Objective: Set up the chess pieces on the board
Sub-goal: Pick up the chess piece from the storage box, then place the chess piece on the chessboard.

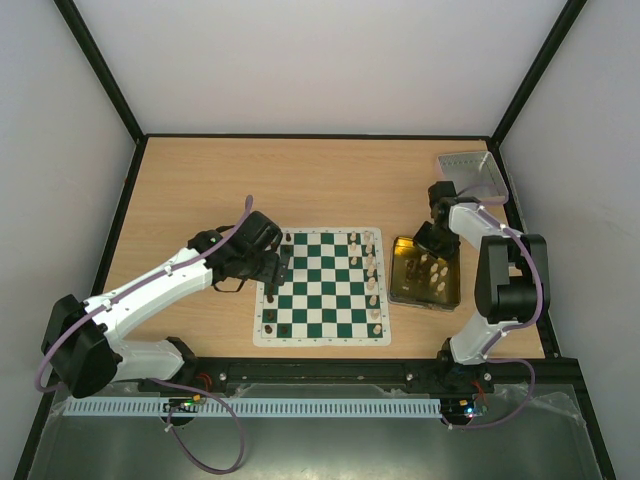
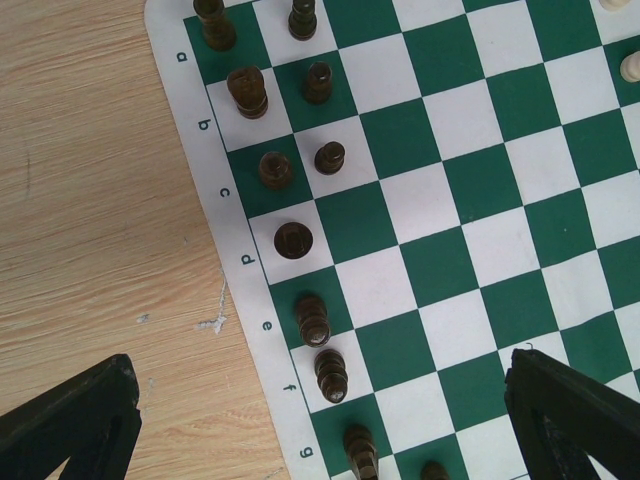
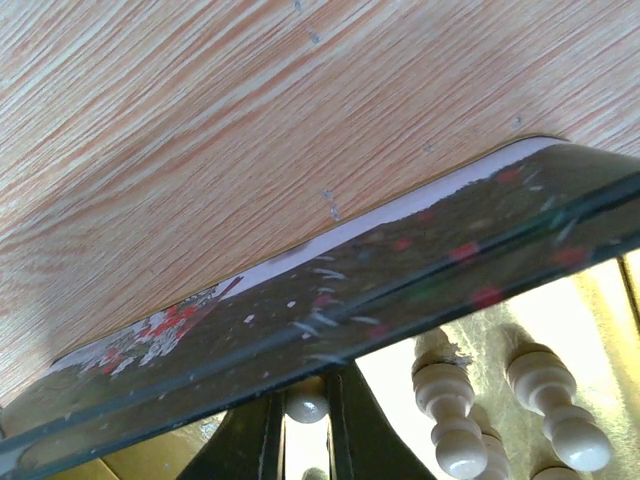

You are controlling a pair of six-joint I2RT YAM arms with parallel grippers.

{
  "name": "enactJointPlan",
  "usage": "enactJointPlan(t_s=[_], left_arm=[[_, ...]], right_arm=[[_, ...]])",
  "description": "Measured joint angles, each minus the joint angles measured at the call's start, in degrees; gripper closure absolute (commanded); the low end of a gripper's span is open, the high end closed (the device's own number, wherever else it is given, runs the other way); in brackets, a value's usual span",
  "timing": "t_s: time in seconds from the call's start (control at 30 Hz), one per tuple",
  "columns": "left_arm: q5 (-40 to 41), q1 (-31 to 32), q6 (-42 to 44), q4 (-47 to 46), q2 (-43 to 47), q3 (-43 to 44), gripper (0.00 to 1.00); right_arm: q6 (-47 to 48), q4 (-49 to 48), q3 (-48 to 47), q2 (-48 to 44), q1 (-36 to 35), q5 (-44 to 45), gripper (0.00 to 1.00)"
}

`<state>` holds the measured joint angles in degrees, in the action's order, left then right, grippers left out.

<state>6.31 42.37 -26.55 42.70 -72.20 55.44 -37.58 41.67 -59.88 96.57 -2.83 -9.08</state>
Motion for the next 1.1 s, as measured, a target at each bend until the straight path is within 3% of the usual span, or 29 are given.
enactJointPlan(t_s=[0.3, 0.87, 1.1], left_arm=[[-0.1, 0.0, 0.0, 0.0, 0.0, 0.0, 0.01], [-0.1, 0.1, 0.2, 0.0, 0.0, 0.0, 0.01], [-0.1, 0.1, 0.2, 0.0, 0.0, 0.0, 0.01]], right_arm=[[1.4, 3.4, -0.2, -1.6, -1.9, 2.1, 0.98], [-0.8, 12.6, -11.3, -6.3, -21.8, 4.0, 0.98], [-3.5, 13.6, -11.7, -6.5, -31.3, 1.8, 0.98]])
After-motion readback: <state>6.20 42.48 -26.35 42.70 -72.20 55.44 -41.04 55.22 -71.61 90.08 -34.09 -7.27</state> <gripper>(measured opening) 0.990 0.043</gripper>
